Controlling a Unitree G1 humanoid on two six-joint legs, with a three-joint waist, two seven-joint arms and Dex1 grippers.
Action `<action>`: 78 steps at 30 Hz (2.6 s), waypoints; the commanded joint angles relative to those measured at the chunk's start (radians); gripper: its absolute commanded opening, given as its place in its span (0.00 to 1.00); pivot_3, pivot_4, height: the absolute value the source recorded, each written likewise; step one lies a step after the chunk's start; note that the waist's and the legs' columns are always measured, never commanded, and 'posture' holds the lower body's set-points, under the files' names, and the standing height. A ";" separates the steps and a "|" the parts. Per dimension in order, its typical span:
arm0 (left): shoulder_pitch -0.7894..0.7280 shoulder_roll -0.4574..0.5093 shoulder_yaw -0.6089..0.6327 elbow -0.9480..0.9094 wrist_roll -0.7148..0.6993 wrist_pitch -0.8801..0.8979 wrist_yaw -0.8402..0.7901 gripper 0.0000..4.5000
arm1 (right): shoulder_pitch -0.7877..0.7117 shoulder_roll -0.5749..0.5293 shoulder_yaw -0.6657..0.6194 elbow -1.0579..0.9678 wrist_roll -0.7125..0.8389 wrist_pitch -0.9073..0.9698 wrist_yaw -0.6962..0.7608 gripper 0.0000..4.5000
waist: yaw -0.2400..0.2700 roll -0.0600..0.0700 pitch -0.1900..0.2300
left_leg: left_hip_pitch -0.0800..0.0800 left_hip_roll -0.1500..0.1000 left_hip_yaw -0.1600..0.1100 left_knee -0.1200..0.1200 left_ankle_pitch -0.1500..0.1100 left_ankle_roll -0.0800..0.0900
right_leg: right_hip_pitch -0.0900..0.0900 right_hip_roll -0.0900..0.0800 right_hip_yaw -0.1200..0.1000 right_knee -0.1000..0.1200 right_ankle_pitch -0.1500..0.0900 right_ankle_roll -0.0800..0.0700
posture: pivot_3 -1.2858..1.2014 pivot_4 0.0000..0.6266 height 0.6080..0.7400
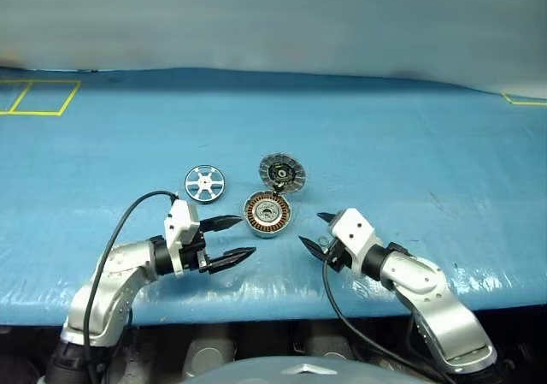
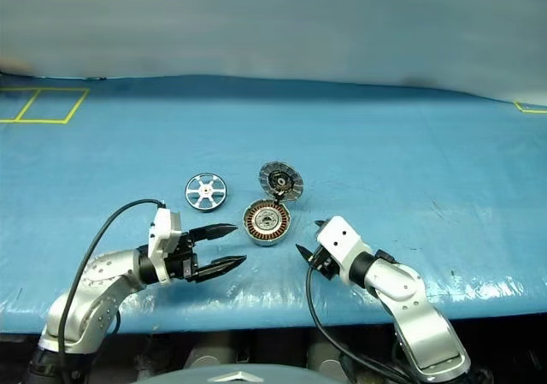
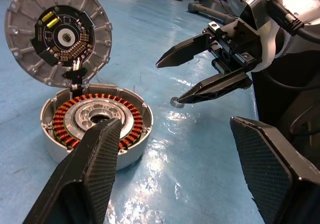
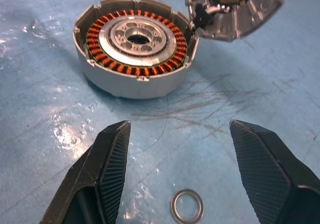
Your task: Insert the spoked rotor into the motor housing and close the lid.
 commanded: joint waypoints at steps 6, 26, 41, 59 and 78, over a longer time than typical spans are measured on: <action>-0.033 -0.038 -0.079 0.118 0.089 -0.202 0.005 0.82 | 0.043 -0.001 -0.035 0.051 -0.001 -0.037 -0.027 0.74 | -0.004 0.001 -0.001 | 0.000 0.000 0.000 0.000 0.000 0.000 | -0.001 0.000 0.000 0.000 0.000 0.000 | 0.52 0.24 1.00; -0.080 -0.007 -0.126 0.192 0.087 -0.296 -0.065 0.83 | 0.092 0.000 -0.031 0.151 -0.009 -0.069 -0.029 0.38 | -0.003 0.001 -0.002 | -0.001 0.000 0.000 -0.001 -0.001 0.002 | 0.000 -0.002 -0.002 -0.003 0.000 0.000 | 0.52 0.24 1.00; -0.144 0.073 -0.170 0.221 0.108 -0.310 -0.172 0.83 | 0.035 -0.001 -0.009 0.043 0.027 0.009 -0.002 0.14 | -0.006 0.002 -0.005 | 0.000 0.001 0.000 -0.002 -0.001 0.002 | -0.001 -0.002 -0.002 -0.003 0.000 0.000 | 0.52 0.24 1.00; -0.126 0.077 -0.095 0.109 0.076 -0.239 -0.037 0.83 | -0.299 0.127 0.111 0.049 0.080 0.055 -0.008 0.14 | -0.010 0.003 -0.004 | -0.003 0.000 0.001 -0.005 -0.001 0.002 | -0.001 -0.002 -0.002 -0.004 0.000 -0.001 | 0.52 0.24 1.00; -0.003 0.113 -0.070 0.086 0.115 -0.274 0.039 0.83 | -0.385 0.161 0.187 0.302 0.026 -0.021 0.041 0.14 | -0.025 0.003 -0.003 | -0.003 0.000 0.002 -0.006 -0.001 0.002 | -0.001 -0.002 -0.002 -0.004 0.001 -0.002 | 0.52 0.24 1.00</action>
